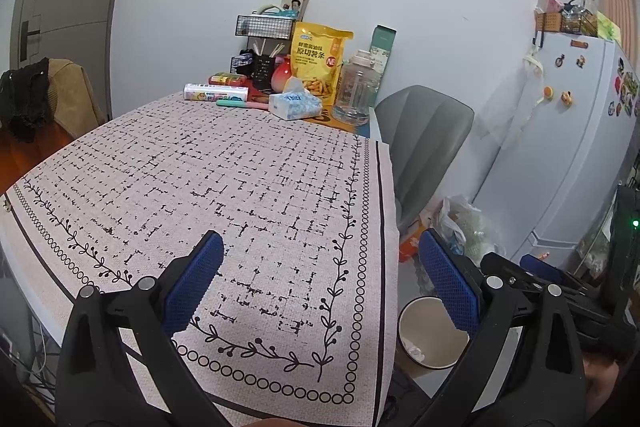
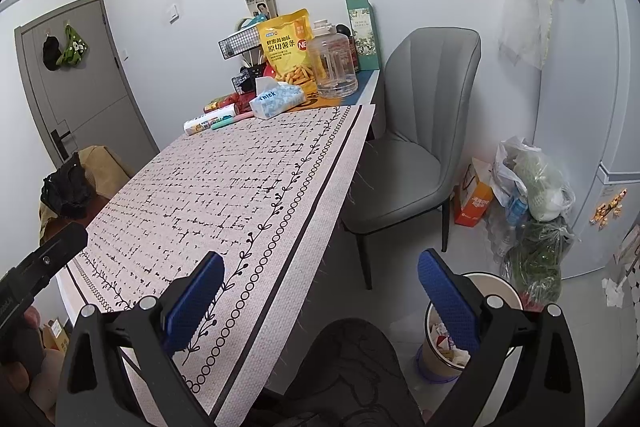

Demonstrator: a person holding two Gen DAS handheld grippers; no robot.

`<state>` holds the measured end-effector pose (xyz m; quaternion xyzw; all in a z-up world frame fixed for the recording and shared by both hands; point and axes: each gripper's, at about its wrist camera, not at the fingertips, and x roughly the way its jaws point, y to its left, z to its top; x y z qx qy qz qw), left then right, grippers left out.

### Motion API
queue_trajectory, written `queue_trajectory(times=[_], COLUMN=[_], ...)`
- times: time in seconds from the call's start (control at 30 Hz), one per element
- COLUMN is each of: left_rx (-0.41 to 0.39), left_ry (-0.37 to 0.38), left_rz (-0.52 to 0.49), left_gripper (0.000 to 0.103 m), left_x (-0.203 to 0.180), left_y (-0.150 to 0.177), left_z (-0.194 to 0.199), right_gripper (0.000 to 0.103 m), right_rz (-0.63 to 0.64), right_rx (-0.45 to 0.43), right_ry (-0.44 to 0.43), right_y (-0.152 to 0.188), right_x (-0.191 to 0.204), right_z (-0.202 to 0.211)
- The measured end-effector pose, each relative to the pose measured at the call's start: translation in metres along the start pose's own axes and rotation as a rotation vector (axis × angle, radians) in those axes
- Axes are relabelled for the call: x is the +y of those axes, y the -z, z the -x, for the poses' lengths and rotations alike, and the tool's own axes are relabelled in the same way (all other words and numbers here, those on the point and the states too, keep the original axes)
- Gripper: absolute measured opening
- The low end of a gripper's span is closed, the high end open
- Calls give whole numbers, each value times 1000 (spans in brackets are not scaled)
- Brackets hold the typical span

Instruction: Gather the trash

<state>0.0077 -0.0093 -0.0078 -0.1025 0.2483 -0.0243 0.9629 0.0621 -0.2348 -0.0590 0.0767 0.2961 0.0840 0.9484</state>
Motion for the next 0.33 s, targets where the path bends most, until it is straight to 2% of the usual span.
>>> queue_trajectory(times=[0.33], left_rx=[15], left_ry=[18], left_rz=[9], left_gripper=[97], left_x=[1], left_y=[0], left_z=[-4], right_gripper=[95], right_rz=[7], right_rx=[5], right_ry=[-1], right_y=[2], right_x=[2], right_z=[-2])
